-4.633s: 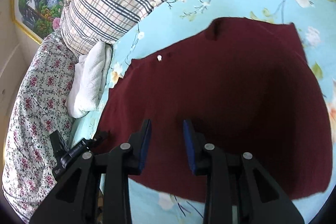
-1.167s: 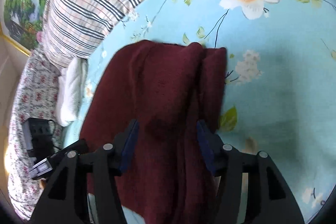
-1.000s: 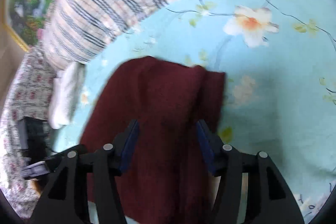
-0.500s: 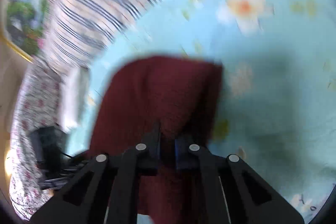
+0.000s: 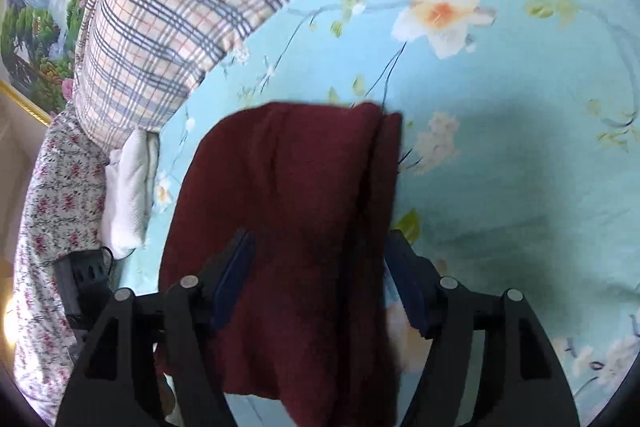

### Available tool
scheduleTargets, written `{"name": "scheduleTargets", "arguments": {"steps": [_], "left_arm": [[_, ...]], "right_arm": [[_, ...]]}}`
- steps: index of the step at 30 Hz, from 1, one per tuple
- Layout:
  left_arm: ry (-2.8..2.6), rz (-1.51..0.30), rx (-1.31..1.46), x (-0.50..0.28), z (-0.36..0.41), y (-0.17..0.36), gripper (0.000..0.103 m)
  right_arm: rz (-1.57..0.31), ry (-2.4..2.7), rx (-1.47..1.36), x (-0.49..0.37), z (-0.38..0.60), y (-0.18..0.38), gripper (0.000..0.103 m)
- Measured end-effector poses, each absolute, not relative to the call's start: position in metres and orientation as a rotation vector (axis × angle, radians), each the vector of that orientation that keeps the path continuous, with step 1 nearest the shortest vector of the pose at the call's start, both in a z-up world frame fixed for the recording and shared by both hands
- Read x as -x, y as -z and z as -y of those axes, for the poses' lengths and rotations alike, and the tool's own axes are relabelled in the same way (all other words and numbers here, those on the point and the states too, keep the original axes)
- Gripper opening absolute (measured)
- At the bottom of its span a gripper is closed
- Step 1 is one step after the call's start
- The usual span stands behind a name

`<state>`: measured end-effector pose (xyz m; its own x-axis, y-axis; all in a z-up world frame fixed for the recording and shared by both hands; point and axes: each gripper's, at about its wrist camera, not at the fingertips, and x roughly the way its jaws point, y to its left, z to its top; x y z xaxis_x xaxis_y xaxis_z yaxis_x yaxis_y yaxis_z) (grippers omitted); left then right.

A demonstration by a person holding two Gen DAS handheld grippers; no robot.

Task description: Fold large clothes

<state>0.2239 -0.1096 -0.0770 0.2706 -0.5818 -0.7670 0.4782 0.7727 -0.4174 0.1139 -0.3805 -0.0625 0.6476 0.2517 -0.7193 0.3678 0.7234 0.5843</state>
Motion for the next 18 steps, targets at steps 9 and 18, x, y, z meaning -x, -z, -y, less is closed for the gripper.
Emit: {"name": "scheduleTargets", "arguments": {"steps": [9,18], "left_arm": [[0.738,-1.194,0.108,-0.244,0.134,0.126,0.092],[0.744,-1.118,0.063,-0.234,0.137,0.115,0.069]], "right_arm": [[-0.967,0.038,-0.84,-0.125,0.376,0.091,0.069],[-1.019,-0.02,-0.804,-0.136,0.371,0.102,0.042]]}}
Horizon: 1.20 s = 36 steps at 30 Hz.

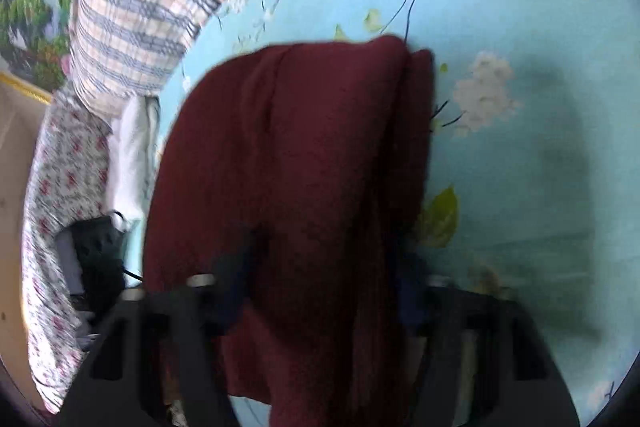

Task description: Fold large clothes

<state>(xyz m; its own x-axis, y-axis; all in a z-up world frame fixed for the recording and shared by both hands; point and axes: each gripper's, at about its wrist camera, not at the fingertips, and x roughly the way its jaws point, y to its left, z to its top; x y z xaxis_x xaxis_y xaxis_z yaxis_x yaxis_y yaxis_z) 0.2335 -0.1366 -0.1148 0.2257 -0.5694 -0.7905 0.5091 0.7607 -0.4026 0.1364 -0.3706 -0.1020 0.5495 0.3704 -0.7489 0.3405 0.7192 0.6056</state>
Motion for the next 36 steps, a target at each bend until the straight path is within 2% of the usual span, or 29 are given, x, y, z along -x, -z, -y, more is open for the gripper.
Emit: {"name": "scheduleTargets", "arguments": {"steps": [2,5,11,14,16,18,20,24,28,31,33,34,35,36], "left_arm": [[0.743,-1.097,0.067,-0.227,0.13,0.109,0.061],[0.731,-1.057,0.063,-0.217,0.115,0.087,0.051],[0.649,-0.975,0.021,-0.205,0.06,0.037,0.051],[0.604,-0.973,-0.024,-0.202,0.033,0.044,0.053],[0.576,-1.031,-0.024,-0.207,0.019,0.072,0.056],[0.562,-1.041,-0.017,-0.206,0.01,0.096,0.067],[0.59,-1.035,0.057,-0.203,-0.001,0.095,0.069],[0.581,-0.966,0.056,-0.185,-0.021,0.066,0.069],[0.614,-0.831,0.08,-0.164,-0.042,0.022,0.069],[0.663,-0.79,0.087,-0.167,-0.032,0.009,0.069],[0.684,-0.796,0.066,-0.17,-0.017,0.016,0.064],[0.702,-0.821,0.064,-0.174,-0.013,0.023,0.061],[0.703,-0.854,0.058,-0.177,-0.01,0.031,0.051],[0.699,-0.858,0.047,-0.18,-0.006,0.037,0.049]], "right_arm": [[-0.998,-0.025,-0.822,-0.134,0.368,0.101,0.034],[-0.941,-0.044,-0.853,-0.128,0.362,0.09,0.031],[-0.855,-0.179,-0.827,-0.144,0.323,0.062,0.031],[-0.85,-0.246,-0.812,-0.16,0.297,0.064,0.031],[-0.889,-0.241,-0.796,-0.17,0.282,0.077,0.031],[-0.951,-0.205,-0.764,-0.177,0.273,0.094,0.034],[-0.96,-0.195,-0.778,-0.176,0.272,0.105,0.045],[-0.96,-0.149,-0.769,-0.164,0.277,0.096,0.057],[-0.885,-0.068,-0.741,-0.145,0.289,0.069,0.057],[-0.846,-0.08,-0.74,-0.147,0.286,0.058,0.057],[-0.878,-0.074,-0.733,-0.156,0.28,0.062,0.05],[-0.892,-0.073,-0.727,-0.162,0.275,0.065,0.037],[-0.906,-0.071,-0.72,-0.165,0.273,0.069,0.026],[-0.92,-0.069,-0.712,-0.168,0.27,0.072,0.022]]}}
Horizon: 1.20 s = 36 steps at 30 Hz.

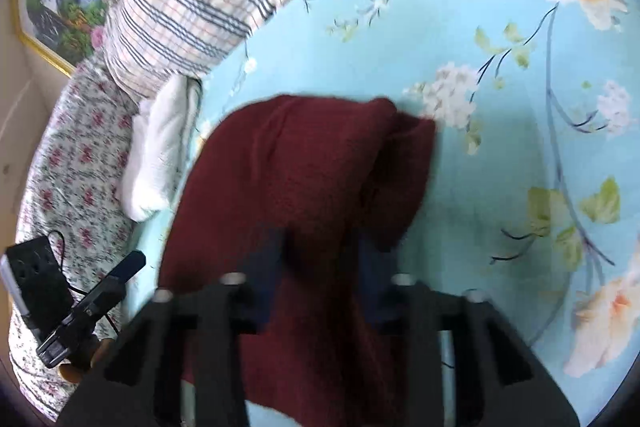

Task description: Fold large clothes

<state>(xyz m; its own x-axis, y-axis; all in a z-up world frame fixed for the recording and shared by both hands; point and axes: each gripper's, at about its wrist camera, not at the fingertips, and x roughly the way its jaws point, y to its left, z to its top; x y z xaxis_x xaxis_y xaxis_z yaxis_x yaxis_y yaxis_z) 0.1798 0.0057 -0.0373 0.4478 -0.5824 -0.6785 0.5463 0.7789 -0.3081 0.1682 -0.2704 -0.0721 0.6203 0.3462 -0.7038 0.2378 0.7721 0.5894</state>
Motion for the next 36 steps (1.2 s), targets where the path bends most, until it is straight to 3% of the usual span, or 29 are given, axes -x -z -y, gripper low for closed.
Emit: {"name": "scheduleTargets", "arguments": {"steps": [4,13,18,23,29,31,32,36], "left_arm": [[0.762,-0.874,0.045,-0.181,0.01,0.042,0.049],[0.723,-0.91,-0.056,-0.179,0.046,0.077,0.045],[0.793,-0.908,0.045,-0.175,0.021,0.051,0.055],[0.901,-0.905,0.085,-0.155,0.011,0.05,0.055],[0.864,-0.966,0.025,-0.152,0.022,0.094,0.053],[0.853,-0.954,0.037,-0.154,0.022,0.097,0.053],[0.854,-0.952,0.043,-0.156,0.022,0.098,0.053],[0.841,-0.941,0.026,-0.155,0.029,0.104,0.053]], "right_arm": [[-0.832,-0.051,-0.671,-0.154,0.275,0.048,0.005],[-0.945,0.062,-0.655,-0.152,0.291,0.092,0.007],[-0.832,0.067,-0.621,-0.145,0.284,0.044,0.01],[-0.766,-0.263,-0.684,-0.182,0.244,0.01,0.01],[-0.955,-0.497,-0.699,-0.269,0.174,0.055,0.01],[-1.029,-0.435,-0.656,-0.291,0.168,0.082,0.0],[-1.048,-0.405,-0.657,-0.299,0.17,0.094,0.0],[-1.002,-0.334,-0.789,-0.301,0.191,0.126,0.0]]}}
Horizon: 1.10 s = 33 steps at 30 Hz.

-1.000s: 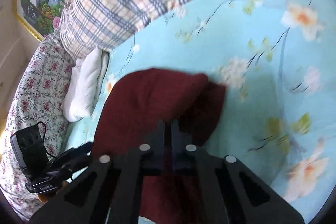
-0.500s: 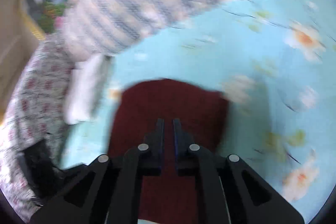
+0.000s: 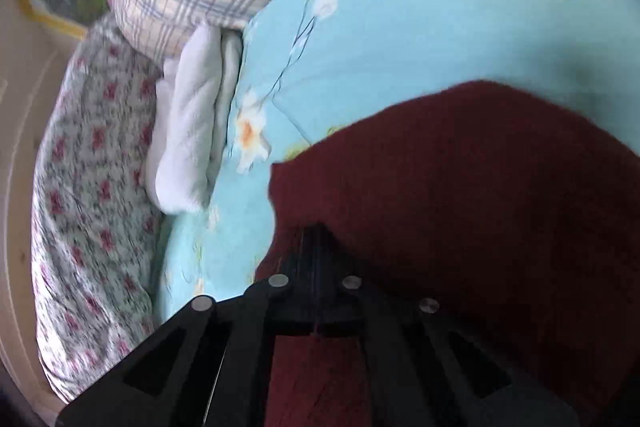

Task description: Fold large clothes

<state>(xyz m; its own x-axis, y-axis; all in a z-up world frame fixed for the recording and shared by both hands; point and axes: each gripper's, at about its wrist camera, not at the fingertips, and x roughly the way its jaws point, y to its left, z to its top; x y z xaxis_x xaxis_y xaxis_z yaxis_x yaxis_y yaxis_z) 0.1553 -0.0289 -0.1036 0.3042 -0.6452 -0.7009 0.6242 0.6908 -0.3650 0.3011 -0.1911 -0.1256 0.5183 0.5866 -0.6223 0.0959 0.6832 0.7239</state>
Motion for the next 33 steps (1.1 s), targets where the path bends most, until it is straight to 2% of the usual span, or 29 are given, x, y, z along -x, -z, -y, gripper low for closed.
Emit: {"name": "scheduleTargets", "arguments": {"steps": [7,8,9,11,16,20,24,33], "left_arm": [[0.81,-0.951,0.072,-0.151,0.014,0.077,0.057],[0.798,-0.939,0.077,-0.148,0.008,0.07,0.061],[0.775,-0.92,0.08,-0.144,0.001,0.062,0.072],[0.713,-0.887,0.08,-0.14,-0.009,0.051,0.08],[0.529,-0.896,0.082,-0.15,-0.013,0.052,0.08],[0.459,-0.988,0.036,-0.174,-0.002,0.084,0.077],[0.483,-1.046,0.014,-0.176,0.001,0.127,0.081],[0.497,-1.033,0.052,-0.179,-0.001,0.135,0.082]], "right_arm": [[-0.93,-0.321,-0.729,-0.268,0.195,0.083,0.0],[-0.91,-0.315,-0.723,-0.256,0.199,0.074,0.002],[-0.89,-0.305,-0.716,-0.24,0.203,0.067,0.002],[-0.865,-0.294,-0.709,-0.202,0.215,0.057,0.002],[-0.881,-0.229,-0.706,-0.132,0.225,0.063,0.002],[-0.898,-0.201,-0.742,-0.105,0.225,0.08,0.002],[-0.988,-0.115,-0.714,-0.1,0.226,0.11,0.001],[-0.96,-0.107,-0.765,-0.099,0.236,0.117,0.0]]}}
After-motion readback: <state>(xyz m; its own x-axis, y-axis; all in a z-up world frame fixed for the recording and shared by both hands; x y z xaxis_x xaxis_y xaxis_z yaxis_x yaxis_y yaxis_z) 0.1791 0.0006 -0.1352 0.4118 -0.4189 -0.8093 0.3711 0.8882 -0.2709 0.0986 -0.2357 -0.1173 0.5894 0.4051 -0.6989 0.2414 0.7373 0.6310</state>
